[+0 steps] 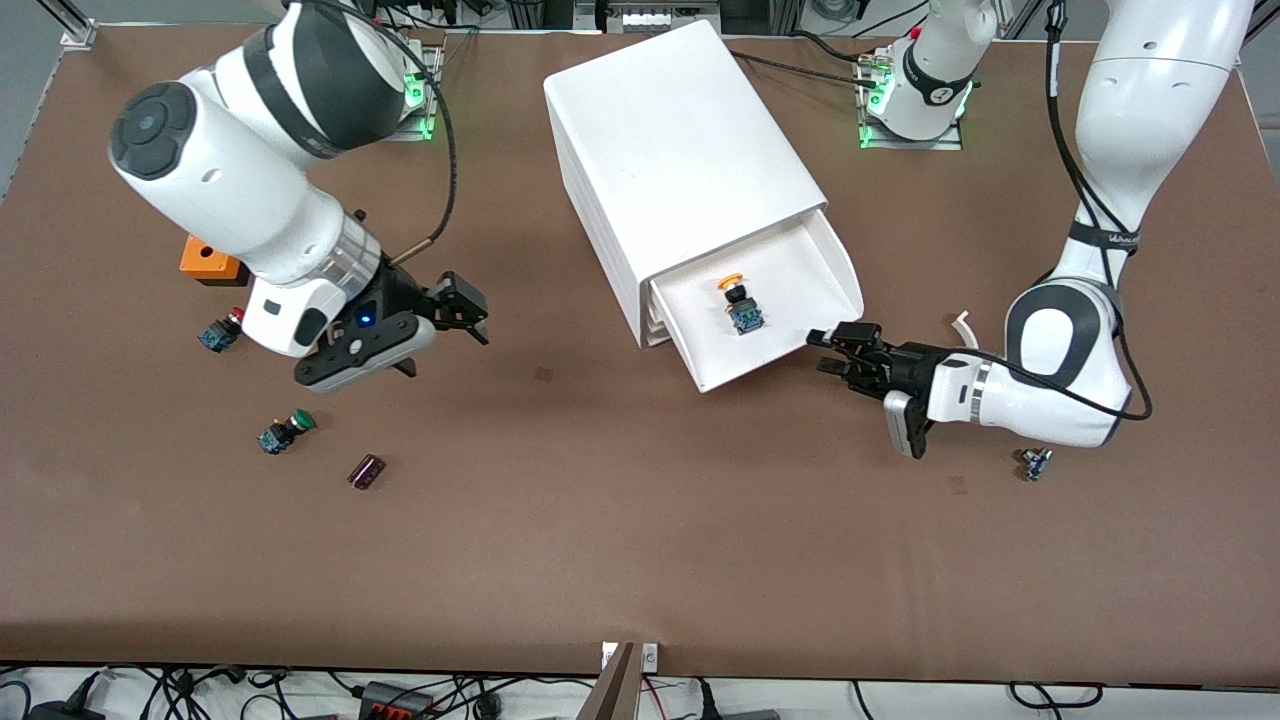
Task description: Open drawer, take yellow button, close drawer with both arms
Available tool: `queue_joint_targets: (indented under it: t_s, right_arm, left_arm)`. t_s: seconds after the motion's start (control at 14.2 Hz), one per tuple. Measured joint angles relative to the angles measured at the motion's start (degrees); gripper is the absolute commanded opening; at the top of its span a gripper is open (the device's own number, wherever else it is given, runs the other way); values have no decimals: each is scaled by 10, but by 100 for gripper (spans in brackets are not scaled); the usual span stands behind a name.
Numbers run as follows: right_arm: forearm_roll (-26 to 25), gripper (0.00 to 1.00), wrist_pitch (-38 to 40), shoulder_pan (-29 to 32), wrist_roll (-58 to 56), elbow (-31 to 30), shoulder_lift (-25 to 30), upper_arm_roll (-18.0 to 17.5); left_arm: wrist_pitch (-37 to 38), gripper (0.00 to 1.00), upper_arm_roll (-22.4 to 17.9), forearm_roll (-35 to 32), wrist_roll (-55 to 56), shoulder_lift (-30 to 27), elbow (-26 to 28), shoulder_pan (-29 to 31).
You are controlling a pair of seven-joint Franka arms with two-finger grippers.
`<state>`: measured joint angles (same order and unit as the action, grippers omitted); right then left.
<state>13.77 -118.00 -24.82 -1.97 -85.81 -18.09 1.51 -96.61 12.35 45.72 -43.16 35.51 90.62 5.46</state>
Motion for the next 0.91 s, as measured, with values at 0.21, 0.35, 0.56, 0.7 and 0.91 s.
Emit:
queue_joint_targets:
  t_s: [0.21,0.35,0.56,0.7,0.91]
  right_arm:
    - [0,100,-29,-25,0,1,-6,0]
    - [0,100,-60,-52,20,2,-10,-1]
    - [0,100,-111,-90,50,2,-23,-1]
    - [0,100,-138,-104,59,2,-37,-1]
    - [0,100,-156,-111,62,15,-56,0]
  left_arm:
    - [58,100,0,-100,126,-12,-74,2]
    - [91,100,0,-175,197,-24,-122,2]
    - [103,100,1,-295,258,-43,-153,-1]
    - [103,100,5,-387,283,-60,-159,-3]
    - [103,100,8,-501,292,-89,-178,-6]
